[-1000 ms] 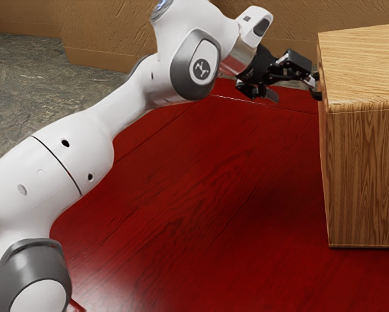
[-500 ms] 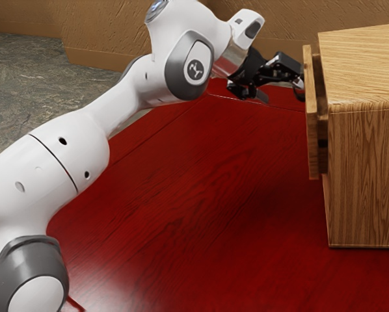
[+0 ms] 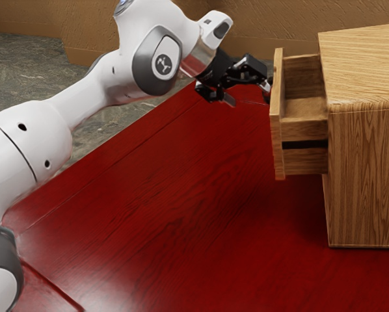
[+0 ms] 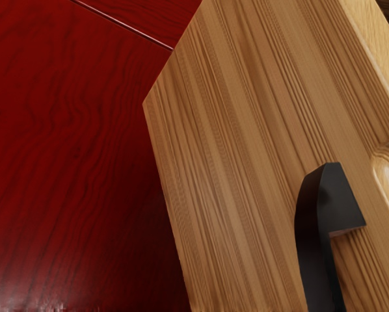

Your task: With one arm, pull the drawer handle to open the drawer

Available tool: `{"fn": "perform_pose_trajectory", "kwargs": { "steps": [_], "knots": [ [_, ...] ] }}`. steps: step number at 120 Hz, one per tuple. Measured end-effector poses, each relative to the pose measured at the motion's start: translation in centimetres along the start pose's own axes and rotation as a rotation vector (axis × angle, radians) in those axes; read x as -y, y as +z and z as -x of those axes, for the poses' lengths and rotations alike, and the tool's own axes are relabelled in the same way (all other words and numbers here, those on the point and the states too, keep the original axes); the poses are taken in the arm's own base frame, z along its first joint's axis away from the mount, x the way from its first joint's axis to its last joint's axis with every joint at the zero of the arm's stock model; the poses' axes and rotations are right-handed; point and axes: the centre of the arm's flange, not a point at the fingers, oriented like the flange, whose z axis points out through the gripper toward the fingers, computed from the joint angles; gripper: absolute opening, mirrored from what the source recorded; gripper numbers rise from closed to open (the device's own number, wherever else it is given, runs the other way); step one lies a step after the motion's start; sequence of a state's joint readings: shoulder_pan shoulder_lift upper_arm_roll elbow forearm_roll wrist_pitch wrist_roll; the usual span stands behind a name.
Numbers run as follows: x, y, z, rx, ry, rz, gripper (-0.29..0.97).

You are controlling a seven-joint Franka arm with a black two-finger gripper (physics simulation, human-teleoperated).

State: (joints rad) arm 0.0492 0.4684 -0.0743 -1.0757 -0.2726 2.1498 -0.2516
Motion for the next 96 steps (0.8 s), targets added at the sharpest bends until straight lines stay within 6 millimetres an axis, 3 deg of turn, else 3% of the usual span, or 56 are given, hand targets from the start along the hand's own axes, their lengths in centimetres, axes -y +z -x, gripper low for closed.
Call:
{"fn": "perform_pose_trajectory", "kwargs": {
  "steps": [32, 96],
  "knots": [
    [3.6, -3.2, 0.9, 0.012, -0.048, -0.04, 0.68],
    [10.4, -7.2, 1.9, 0.01, -0.131, -0.097, 0.68]
  ]
}}
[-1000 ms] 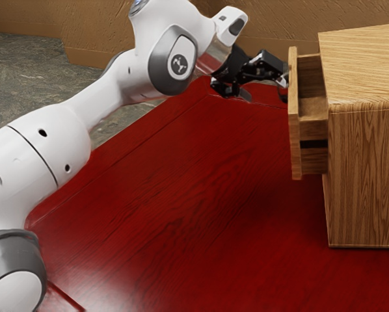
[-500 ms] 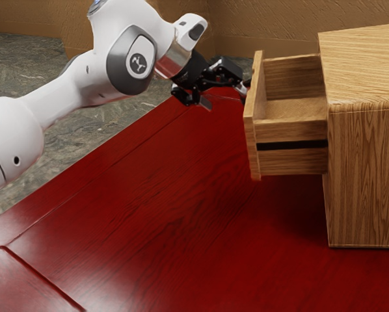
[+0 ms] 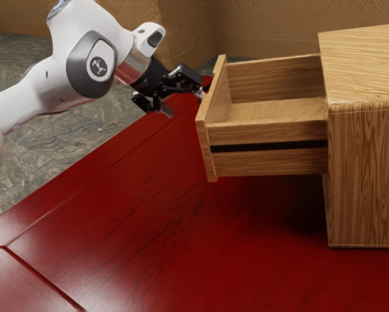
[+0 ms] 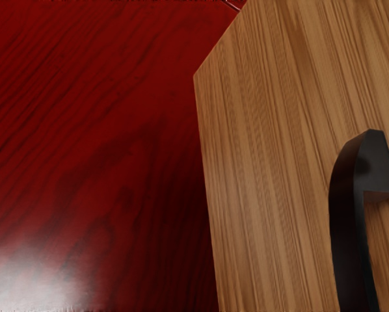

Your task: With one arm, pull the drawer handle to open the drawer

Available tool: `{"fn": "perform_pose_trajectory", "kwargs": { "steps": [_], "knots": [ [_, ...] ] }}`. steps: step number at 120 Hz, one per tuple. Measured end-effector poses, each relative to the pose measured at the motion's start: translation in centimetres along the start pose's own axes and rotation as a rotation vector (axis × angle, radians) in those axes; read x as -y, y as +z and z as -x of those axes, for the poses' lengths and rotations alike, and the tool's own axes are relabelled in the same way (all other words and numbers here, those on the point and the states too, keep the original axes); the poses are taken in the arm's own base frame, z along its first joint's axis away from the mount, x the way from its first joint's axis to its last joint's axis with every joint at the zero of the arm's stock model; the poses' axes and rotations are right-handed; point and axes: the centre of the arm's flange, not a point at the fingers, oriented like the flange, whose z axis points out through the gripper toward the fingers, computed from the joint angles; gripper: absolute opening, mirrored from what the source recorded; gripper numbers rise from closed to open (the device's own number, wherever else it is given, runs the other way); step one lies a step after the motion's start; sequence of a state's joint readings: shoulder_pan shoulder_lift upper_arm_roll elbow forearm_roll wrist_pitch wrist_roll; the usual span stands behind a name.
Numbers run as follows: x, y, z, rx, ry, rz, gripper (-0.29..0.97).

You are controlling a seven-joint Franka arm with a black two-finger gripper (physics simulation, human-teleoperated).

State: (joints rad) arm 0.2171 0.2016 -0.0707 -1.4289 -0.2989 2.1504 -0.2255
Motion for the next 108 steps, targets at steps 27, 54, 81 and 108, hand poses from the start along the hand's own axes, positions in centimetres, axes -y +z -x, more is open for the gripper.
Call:
{"fn": "perform_pose_trajectory", "kwargs": {
  "steps": [27, 54, 81, 108],
  "knots": [
    [2.9, -1.5, 0.0, -0.01, -0.03, -0.022, 0.68],
    [3.8, -2.1, 0.0, -0.013, -0.032, -0.031, 0.68],
    [3.8, -3.2, 0.0, -0.024, -0.021, -0.03, 0.68],
    [0.9, -10.3, 0.6, -0.111, 0.049, -0.007, 0.68]
  ]
}}
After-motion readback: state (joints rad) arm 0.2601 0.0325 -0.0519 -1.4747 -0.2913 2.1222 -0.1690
